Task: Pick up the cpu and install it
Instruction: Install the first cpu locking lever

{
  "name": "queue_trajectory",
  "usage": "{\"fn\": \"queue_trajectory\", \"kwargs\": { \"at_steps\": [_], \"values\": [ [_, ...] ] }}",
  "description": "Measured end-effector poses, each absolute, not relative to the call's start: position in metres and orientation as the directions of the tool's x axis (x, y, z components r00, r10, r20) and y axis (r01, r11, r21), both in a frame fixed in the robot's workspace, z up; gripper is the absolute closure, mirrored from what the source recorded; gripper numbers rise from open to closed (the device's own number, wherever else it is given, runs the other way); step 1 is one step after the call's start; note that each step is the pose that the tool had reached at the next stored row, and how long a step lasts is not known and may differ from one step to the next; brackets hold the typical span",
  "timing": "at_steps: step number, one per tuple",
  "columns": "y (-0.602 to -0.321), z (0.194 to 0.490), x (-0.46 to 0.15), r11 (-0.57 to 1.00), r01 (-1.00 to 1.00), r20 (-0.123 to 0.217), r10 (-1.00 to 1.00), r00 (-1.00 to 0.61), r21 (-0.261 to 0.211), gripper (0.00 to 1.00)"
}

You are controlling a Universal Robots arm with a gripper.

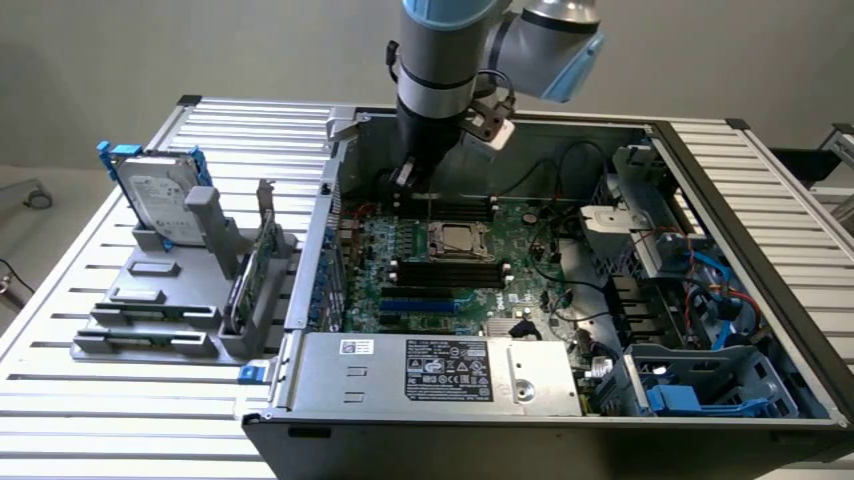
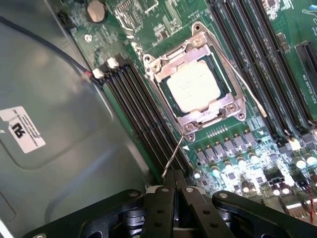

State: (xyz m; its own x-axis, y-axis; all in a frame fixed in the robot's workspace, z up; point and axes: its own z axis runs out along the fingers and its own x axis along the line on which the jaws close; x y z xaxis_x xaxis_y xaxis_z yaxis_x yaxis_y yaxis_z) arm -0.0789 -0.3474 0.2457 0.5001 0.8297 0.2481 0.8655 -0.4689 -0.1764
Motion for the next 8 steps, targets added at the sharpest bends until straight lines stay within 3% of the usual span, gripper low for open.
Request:
{"fn": "queue_trajectory", "kwargs": {
  "at_steps": [8],
  "values": [
    [-0.3471,0.2451,-0.0777,-0.483,0.869,0.287,0.821,0.493,-0.109,0.89]
  ]
}}
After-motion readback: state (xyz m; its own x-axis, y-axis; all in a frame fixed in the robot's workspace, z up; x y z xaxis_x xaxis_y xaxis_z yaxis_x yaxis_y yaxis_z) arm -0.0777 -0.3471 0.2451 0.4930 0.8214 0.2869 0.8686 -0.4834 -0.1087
